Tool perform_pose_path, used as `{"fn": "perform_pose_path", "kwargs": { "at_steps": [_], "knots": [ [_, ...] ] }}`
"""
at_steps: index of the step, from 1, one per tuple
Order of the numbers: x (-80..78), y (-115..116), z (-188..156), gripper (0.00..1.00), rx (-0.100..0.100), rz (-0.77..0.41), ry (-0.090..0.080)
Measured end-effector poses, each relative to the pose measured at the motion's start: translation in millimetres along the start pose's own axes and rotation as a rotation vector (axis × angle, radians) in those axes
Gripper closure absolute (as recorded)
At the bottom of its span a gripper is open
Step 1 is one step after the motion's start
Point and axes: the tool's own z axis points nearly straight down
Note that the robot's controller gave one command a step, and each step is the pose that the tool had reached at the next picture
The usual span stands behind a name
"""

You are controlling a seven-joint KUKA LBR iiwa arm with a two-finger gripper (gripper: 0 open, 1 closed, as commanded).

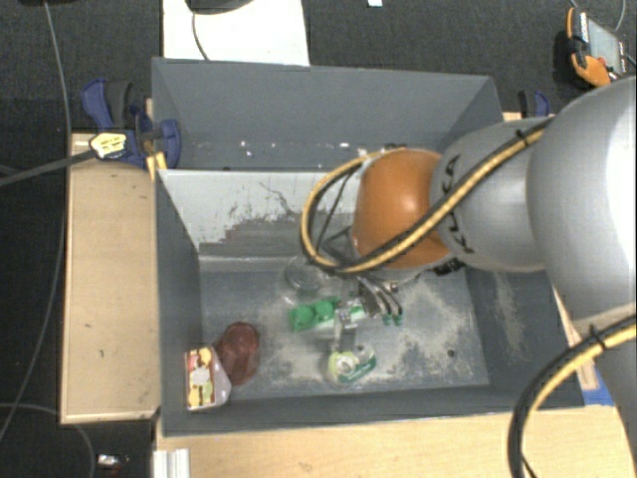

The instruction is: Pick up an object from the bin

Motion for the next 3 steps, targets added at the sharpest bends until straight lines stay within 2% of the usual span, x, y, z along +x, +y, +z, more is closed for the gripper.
{"fn": "perform_pose_path", "kwargs": {
  "at_steps": [1, 2, 3],
  "knots": [
    [-0.5, -37, -89, 0.0, 0.005, 0.414, -0.003],
    [14.4, -22, -25, 0.0, -0.001, 0.166, 0.012],
    [-18.7, 1, 3, 0.0, 0.004, 0.297, -0.002]
  ]
}}
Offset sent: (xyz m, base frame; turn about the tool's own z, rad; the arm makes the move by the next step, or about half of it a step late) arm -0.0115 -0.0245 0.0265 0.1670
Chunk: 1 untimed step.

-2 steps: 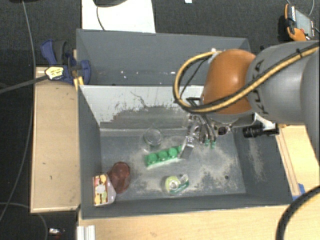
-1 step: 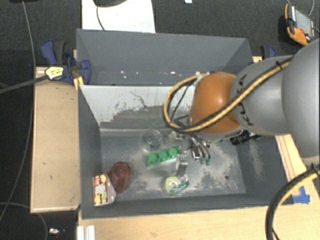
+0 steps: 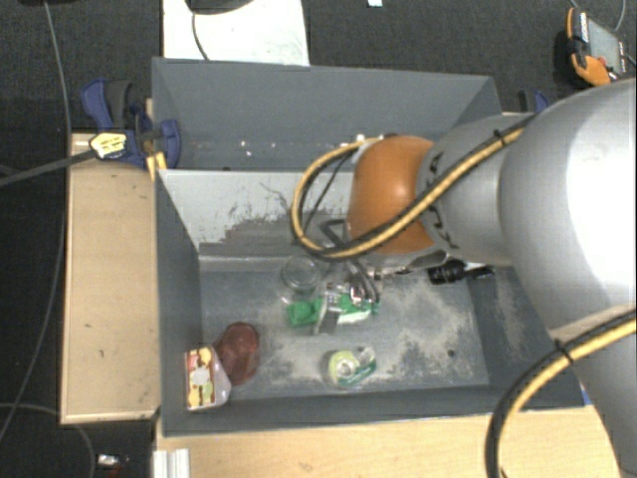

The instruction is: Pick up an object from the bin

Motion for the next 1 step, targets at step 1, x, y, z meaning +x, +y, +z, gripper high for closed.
{"fn": "perform_pose_path", "kwargs": {
  "at_steps": [1],
  "knots": [
    [9.7, 5.3, 0.0, 1.0, -0.001, -0.054, 0.005]
  ]
}}
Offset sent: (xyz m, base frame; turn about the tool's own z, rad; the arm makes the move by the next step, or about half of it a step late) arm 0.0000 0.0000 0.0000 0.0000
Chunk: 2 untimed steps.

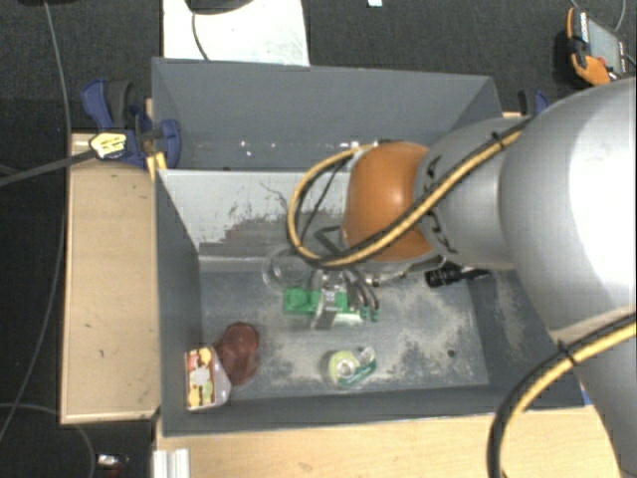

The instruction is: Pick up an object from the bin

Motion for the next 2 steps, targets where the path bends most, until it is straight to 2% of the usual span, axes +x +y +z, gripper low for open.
{"fn": "perform_pose_path", "kwargs": {
  "at_steps": [1, 2],
  "knots": [
    [0.0, 0, 0, 1.0, 0.0, 0.0, 0.0],
    [2.9, -1, -16, 1.0, 0.003, 0.0, 0.01]
  ]
}}
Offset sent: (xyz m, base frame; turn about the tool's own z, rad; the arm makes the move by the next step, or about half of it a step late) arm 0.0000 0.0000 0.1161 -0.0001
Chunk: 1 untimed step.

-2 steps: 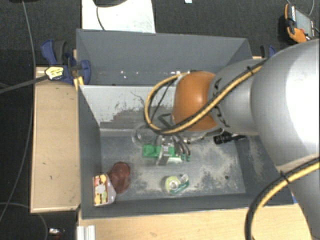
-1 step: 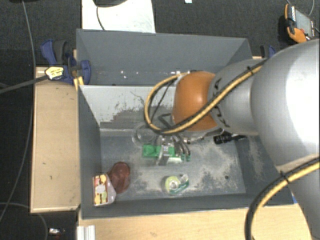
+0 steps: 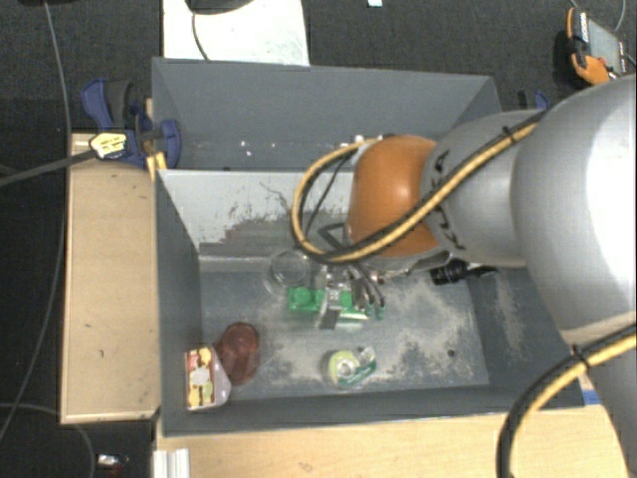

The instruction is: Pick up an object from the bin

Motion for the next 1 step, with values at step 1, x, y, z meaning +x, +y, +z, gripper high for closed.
{"fn": "perform_pose_path", "kwargs": {
  "at_steps": [1],
  "knots": [
    [-1.9, 0.3, -56.3, 1.0, -0.002, -0.002, -0.005]
  ]
}}
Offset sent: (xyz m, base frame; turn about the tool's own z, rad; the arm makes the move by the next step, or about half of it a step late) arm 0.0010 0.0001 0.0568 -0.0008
